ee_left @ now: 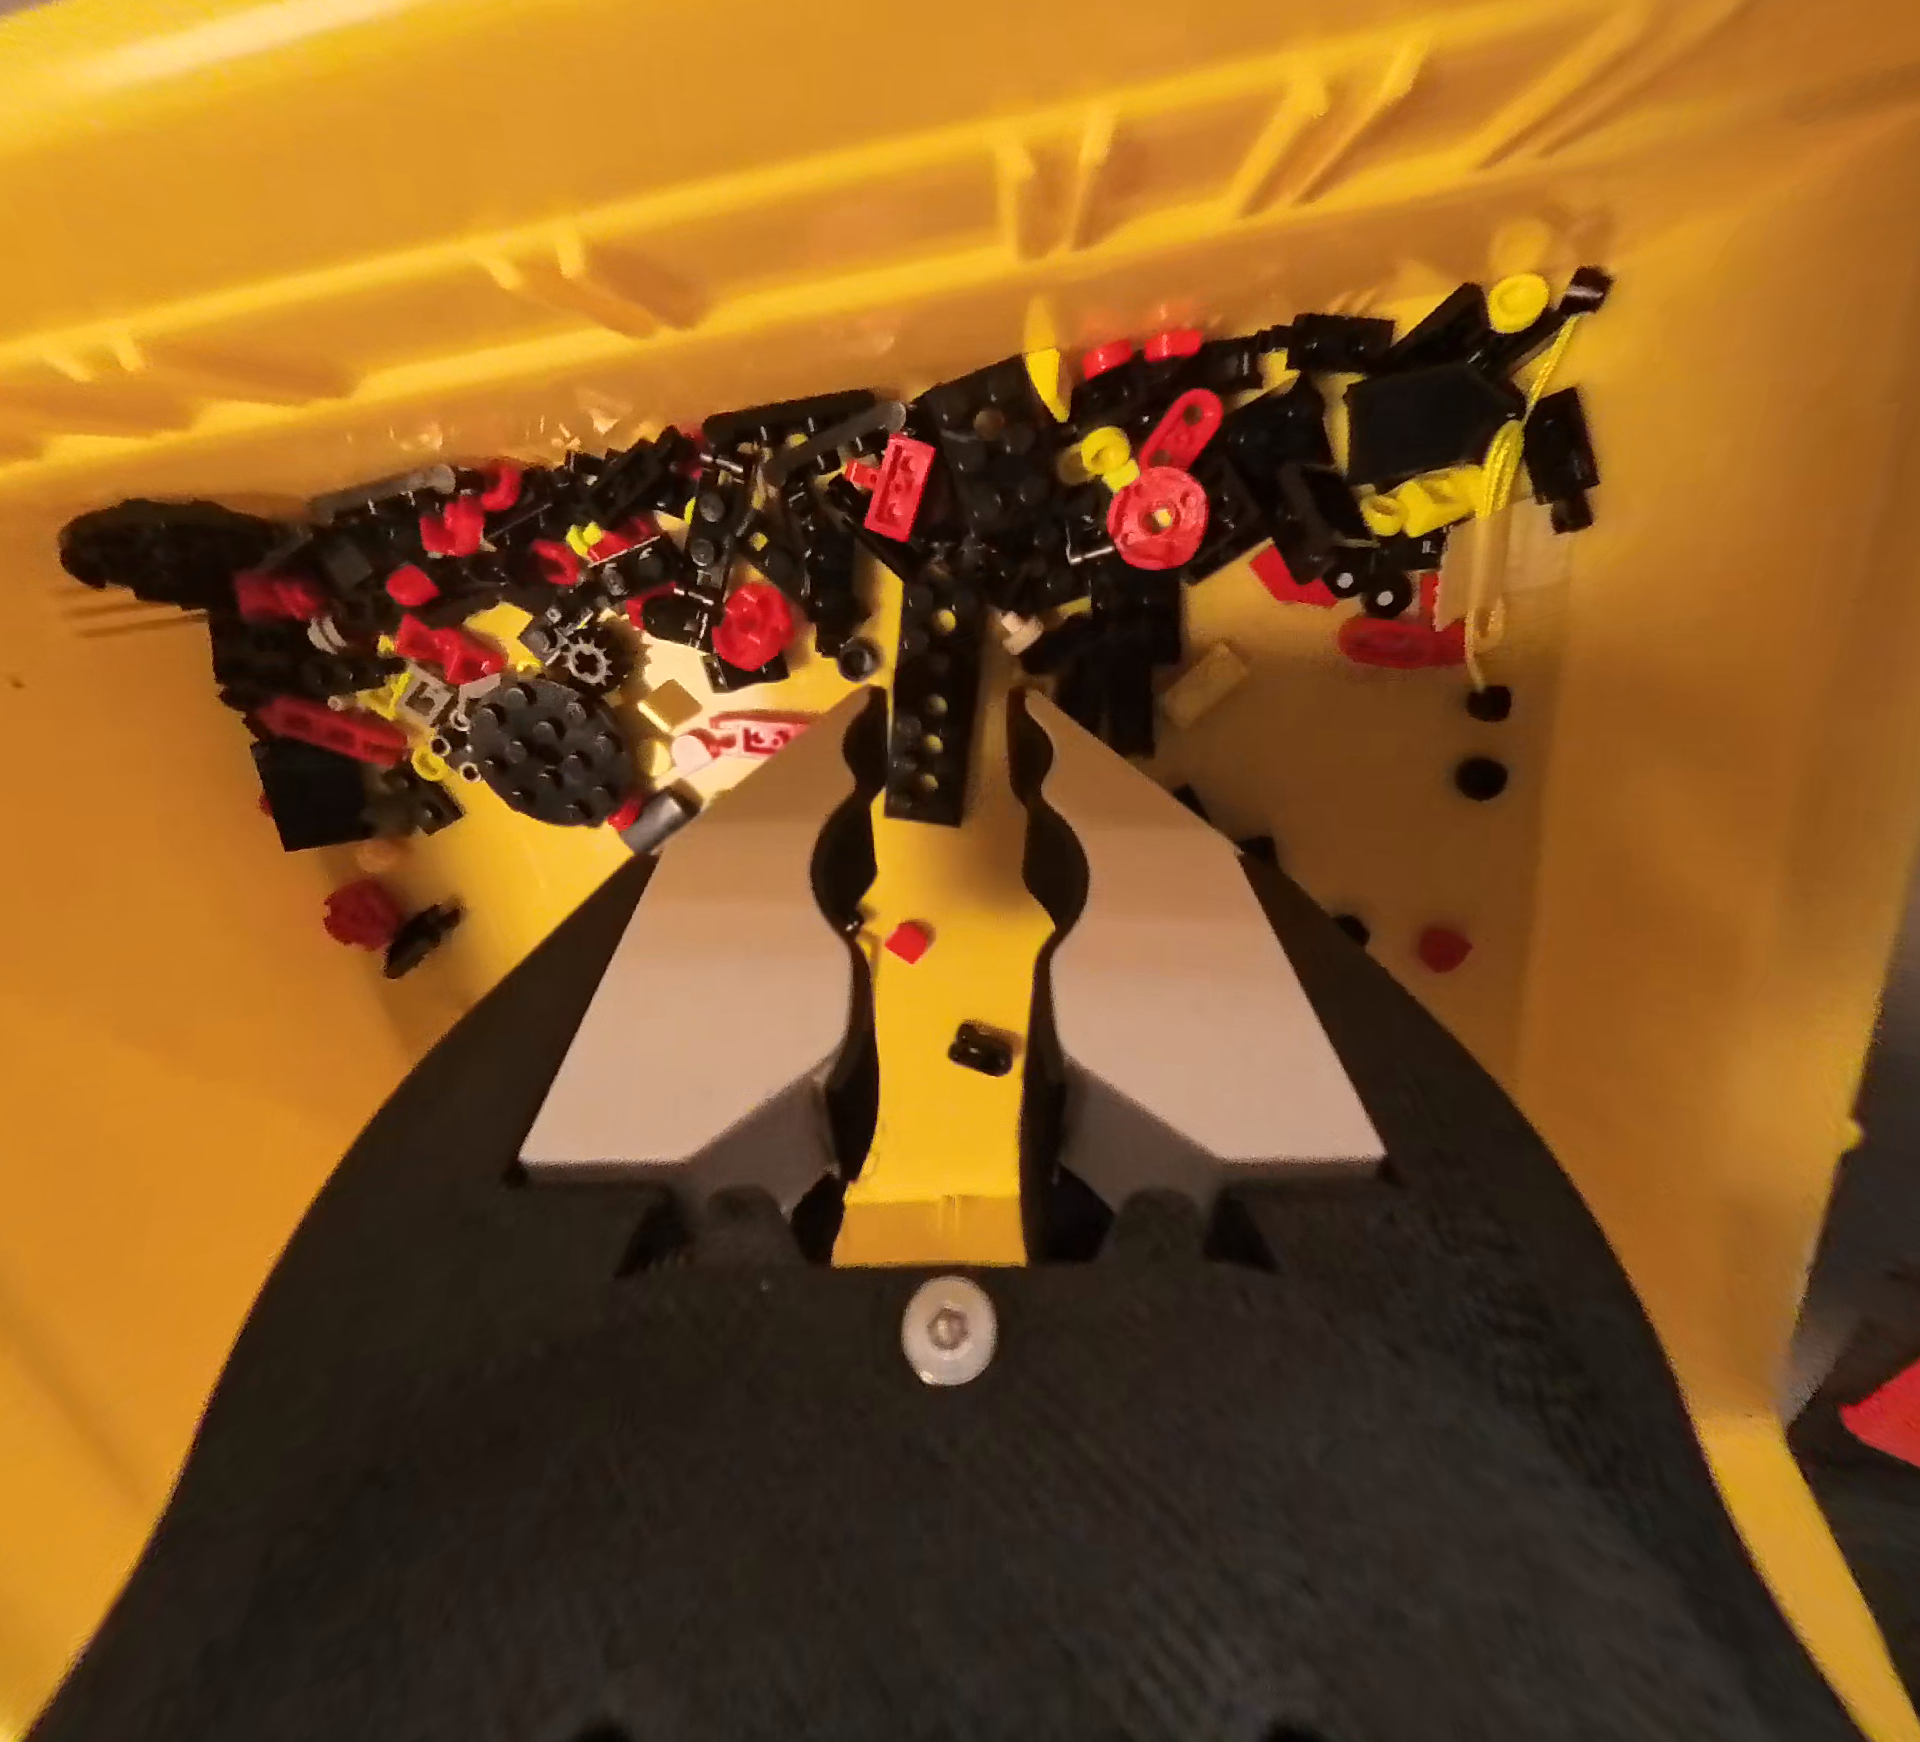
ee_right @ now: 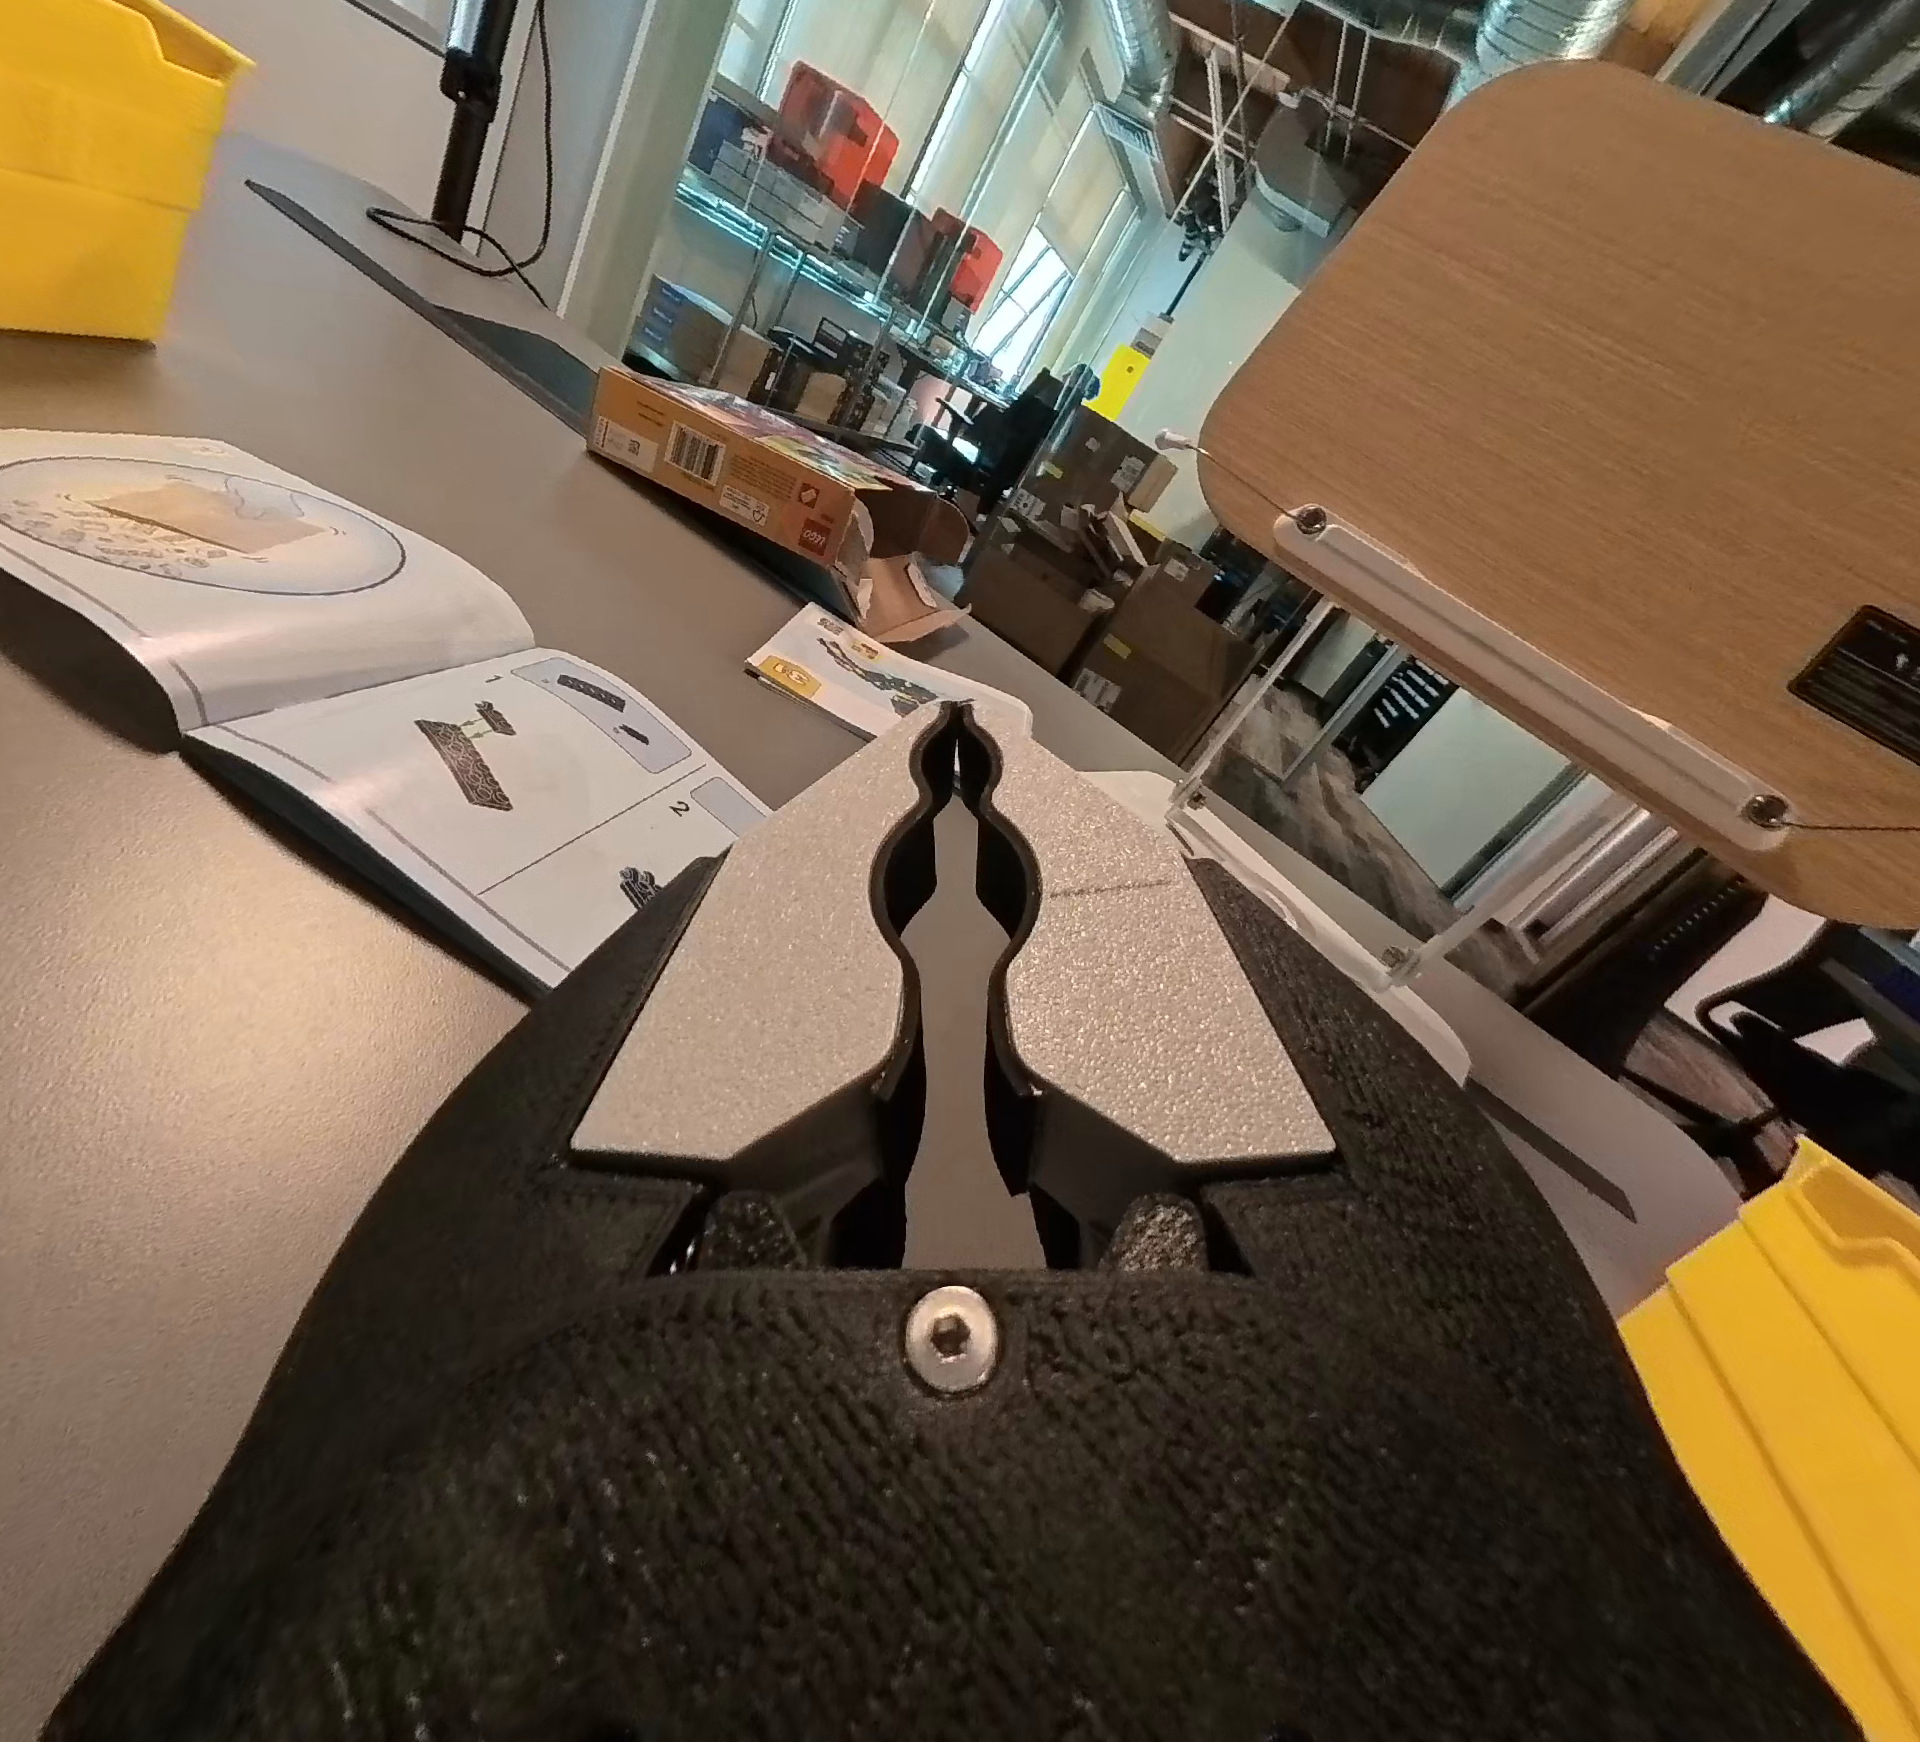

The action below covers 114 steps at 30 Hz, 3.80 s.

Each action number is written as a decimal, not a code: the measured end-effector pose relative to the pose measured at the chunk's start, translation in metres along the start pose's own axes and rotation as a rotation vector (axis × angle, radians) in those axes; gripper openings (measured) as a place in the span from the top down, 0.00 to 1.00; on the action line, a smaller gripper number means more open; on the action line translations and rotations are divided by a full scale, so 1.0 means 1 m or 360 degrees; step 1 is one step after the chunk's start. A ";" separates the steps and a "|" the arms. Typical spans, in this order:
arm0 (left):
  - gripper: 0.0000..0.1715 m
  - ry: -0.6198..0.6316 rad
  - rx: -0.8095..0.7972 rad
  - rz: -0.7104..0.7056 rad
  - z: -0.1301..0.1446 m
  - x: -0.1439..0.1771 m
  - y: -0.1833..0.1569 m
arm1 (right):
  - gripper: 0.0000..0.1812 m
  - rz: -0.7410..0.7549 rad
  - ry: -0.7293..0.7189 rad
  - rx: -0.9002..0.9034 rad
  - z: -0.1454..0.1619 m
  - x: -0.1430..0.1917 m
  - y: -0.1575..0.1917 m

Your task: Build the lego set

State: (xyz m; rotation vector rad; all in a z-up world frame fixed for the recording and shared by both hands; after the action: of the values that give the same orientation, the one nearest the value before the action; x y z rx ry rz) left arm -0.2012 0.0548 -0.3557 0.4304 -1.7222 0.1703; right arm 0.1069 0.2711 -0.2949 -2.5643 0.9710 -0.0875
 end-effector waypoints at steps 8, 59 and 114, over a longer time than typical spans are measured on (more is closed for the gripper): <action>0.91 0.0084 0.0067 0.0080 0.004 -0.001 -0.002 | 1.00 -0.0005 0.0001 0.0002 0.000 0.000 0.000; 0.67 -0.0596 0.0297 -0.0486 -0.148 0.091 0.031 | 1.00 0.0199 -0.0089 -0.0242 0.001 0.010 -0.039; 0.90 0.0160 0.1088 -0.0129 0.037 0.008 0.026 | 1.00 0.0137 -0.0044 -0.0103 0.002 0.003 -0.025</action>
State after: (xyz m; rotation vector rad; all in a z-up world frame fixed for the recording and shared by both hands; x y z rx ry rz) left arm -0.2456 0.0641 -0.3524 0.9707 -1.5114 0.7183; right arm 0.1258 0.2869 -0.2875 -2.5704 1.0893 0.0030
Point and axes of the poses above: each gripper's, where its closed fingertips meet, x back along the fingers, z out of its underside, y = z × x across the jaws, the point moved 3 cm from there along x, back along the fingers, and after that the axes turned 7 degrees about -x, right-handed, at the moved point
